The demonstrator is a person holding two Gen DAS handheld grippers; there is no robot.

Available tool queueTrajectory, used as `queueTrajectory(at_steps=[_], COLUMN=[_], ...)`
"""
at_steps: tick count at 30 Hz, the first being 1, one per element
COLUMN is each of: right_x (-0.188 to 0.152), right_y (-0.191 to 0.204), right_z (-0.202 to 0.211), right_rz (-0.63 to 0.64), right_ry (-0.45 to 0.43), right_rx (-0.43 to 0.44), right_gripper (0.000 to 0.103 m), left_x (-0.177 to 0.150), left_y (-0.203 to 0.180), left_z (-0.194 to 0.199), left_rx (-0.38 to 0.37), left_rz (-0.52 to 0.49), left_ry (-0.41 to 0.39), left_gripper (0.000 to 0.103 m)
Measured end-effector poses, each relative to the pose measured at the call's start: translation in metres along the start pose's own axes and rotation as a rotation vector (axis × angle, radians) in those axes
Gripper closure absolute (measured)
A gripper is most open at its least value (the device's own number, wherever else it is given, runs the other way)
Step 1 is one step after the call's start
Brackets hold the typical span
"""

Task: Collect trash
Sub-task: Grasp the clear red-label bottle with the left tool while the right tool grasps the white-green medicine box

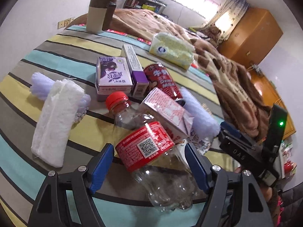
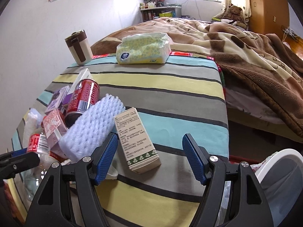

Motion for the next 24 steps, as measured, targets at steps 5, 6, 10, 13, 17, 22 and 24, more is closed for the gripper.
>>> queueTrajectory(at_steps=[5,6,10,13,17,22,24], right_x=[0.000,0.000,-0.002,-0.002,-0.004,-0.006,-0.006], right_y=[0.000,0.001,0.002,0.002,0.004,0.006,0.005], right_z=[-0.005,-0.005,-0.007,-0.007,-0.008,-0.007,-0.006], right_rz=[0.021,0.024,0.035,0.031,0.035,0.039,0.039], right_ry=[0.012,0.013,0.021,0.021,0.024,0.024,0.023], right_rx=[-0.015,-0.014,-0.017,-0.016,-0.024,-0.036,-0.041], right_gripper=[0.031,0.031,0.031,0.036,0.043,0.059,0.063], left_x=[-0.003,-0.003,-0.006,-0.008,-0.008,-0.006,-0.006], left_y=[-0.001,-0.001,0.002,0.012,0.023,0.037,0.038], left_z=[-0.011,-0.012,-0.011,-0.005,0.001,-0.001,-0.002], left_rx=[0.015,0.020,0.047,0.072,0.102,0.112,0.122], left_rz=[-0.029,-0.040,-0.065,-0.063,-0.064,-0.041,-0.051], left_ry=[0.031,0.033,0.048,0.044,0.036,0.031,0.035], left_gripper=[0.026,0.026,0.026,0.026,0.026,0.026,0.026])
Point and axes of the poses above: each gripper's, at about its wrist camera, not at the fingertips, and z roughly against the way its jaws point, y to its left, x to its top, the point moved 9 cm from there along -z, roughly the way its jaws point, and after that the axes turned 12 degrees about -x, right-handed, at the moved point
